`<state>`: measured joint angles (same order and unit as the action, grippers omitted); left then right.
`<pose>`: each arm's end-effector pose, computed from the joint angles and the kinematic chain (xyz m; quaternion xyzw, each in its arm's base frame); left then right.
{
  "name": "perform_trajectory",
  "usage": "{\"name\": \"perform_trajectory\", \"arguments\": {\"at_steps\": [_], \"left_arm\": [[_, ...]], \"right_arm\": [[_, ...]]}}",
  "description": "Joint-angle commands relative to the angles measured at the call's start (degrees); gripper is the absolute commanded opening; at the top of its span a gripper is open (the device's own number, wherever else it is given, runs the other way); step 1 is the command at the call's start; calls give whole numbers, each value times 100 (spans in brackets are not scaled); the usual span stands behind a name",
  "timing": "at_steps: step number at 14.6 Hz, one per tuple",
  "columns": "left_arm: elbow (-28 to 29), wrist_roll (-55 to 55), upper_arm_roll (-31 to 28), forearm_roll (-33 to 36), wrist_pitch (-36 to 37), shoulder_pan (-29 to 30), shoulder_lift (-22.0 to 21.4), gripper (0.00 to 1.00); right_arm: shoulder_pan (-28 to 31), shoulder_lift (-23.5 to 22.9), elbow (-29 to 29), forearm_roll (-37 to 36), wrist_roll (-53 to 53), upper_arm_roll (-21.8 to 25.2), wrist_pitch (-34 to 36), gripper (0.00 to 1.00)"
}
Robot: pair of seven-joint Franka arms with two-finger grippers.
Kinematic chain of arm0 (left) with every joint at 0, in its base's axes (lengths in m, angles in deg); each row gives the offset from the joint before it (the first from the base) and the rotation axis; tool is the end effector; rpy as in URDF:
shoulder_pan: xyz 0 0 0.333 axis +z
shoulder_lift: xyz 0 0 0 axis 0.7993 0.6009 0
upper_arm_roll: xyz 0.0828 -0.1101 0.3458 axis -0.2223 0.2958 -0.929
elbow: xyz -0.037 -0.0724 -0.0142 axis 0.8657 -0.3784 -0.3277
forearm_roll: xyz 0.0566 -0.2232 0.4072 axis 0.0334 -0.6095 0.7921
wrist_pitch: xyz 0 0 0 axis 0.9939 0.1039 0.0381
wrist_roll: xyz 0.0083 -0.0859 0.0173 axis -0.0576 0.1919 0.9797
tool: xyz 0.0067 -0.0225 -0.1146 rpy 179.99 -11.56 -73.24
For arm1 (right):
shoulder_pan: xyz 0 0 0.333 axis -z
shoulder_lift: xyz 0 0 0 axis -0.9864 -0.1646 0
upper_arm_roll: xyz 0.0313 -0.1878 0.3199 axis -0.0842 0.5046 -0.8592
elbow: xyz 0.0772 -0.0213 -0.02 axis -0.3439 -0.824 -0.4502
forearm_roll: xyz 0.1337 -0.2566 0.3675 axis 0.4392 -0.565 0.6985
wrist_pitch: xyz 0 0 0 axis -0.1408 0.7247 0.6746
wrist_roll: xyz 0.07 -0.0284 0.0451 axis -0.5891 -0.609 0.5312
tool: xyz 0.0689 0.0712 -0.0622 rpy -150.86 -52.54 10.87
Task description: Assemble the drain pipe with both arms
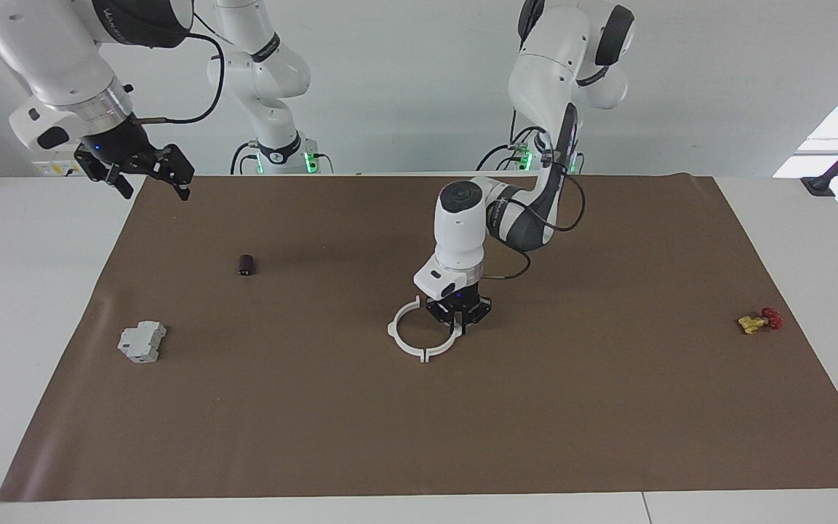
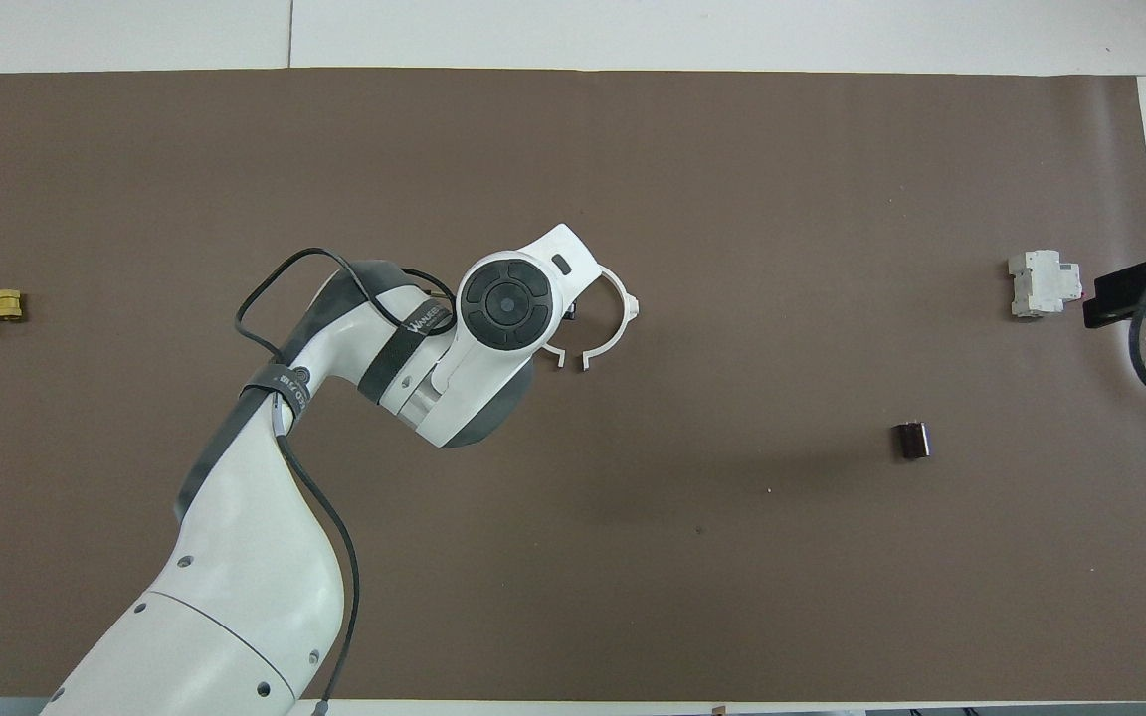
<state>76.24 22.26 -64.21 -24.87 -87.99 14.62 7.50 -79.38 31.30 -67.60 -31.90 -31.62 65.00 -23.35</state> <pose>0.6209 -0.4599 0.2976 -0.9891 0.0968 -0.1088 0.0212 0.6175 -0.0497 0.6678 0.9989 -0.0333 -0.0317 0.0016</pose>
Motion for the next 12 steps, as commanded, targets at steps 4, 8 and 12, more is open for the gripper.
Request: {"name": "perform_trajectory", "arguments": {"at_steps": [4,8,12], "left_arm": [[325,65,-39,-97,-284,-199,-22,0],[334,66,-39,-97,-284,-207,-30,0],[369,83,23,-299,-266,-207,-39,0]], "right_arm": [[96,78,-106,108,194,-36,-73,100],[96,78,-106,108,194,-36,-65,100],[88,78,-106,108,194,-36,-73,100]]}}
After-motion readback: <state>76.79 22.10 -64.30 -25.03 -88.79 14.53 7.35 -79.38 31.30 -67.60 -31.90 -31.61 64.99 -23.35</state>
